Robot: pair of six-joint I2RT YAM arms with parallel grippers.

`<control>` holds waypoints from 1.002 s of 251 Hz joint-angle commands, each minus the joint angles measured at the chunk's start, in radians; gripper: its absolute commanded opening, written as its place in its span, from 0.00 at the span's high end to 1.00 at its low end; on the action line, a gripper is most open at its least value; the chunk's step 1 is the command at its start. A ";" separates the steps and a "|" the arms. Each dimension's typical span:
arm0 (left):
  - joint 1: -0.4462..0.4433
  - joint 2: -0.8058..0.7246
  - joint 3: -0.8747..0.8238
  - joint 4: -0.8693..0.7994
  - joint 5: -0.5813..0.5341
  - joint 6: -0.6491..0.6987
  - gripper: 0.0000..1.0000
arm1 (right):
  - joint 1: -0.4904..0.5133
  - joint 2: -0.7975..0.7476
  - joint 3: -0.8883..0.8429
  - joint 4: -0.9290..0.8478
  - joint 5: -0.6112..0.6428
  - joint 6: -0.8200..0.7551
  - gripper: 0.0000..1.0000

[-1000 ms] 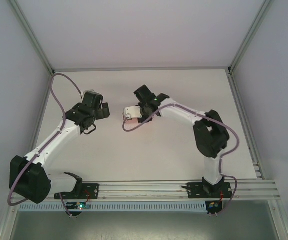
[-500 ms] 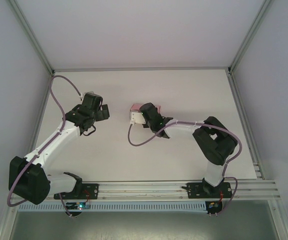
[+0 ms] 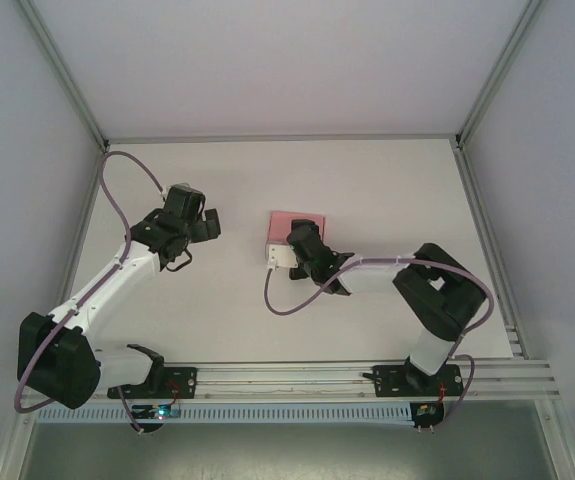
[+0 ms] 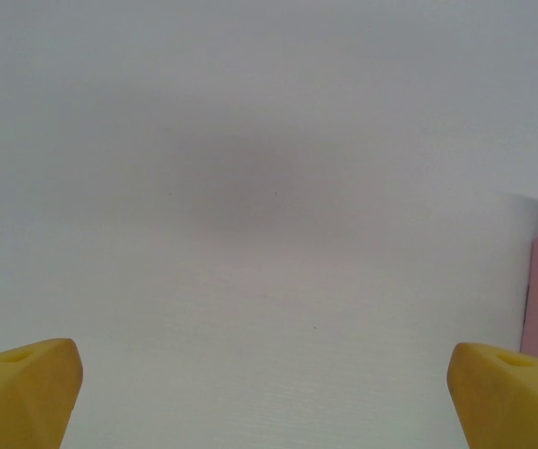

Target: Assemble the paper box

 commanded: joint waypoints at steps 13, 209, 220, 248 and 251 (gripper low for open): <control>0.016 0.004 0.008 0.025 0.003 0.003 0.00 | 0.028 -0.134 0.011 -0.204 -0.095 0.074 0.02; 0.227 0.015 -0.379 0.766 -0.010 0.284 0.00 | -0.665 -0.537 -0.419 0.411 -0.137 1.064 0.02; 0.238 0.016 -0.399 0.819 0.010 0.313 0.00 | -0.666 -0.536 -0.429 0.433 -0.139 1.011 0.02; 0.249 0.011 -0.499 1.029 -0.036 0.342 0.00 | -0.687 -0.491 -0.471 0.560 -0.088 1.001 0.02; 0.253 0.007 -0.501 1.027 -0.032 0.341 0.00 | -0.692 -0.490 -0.467 0.553 -0.096 1.005 0.02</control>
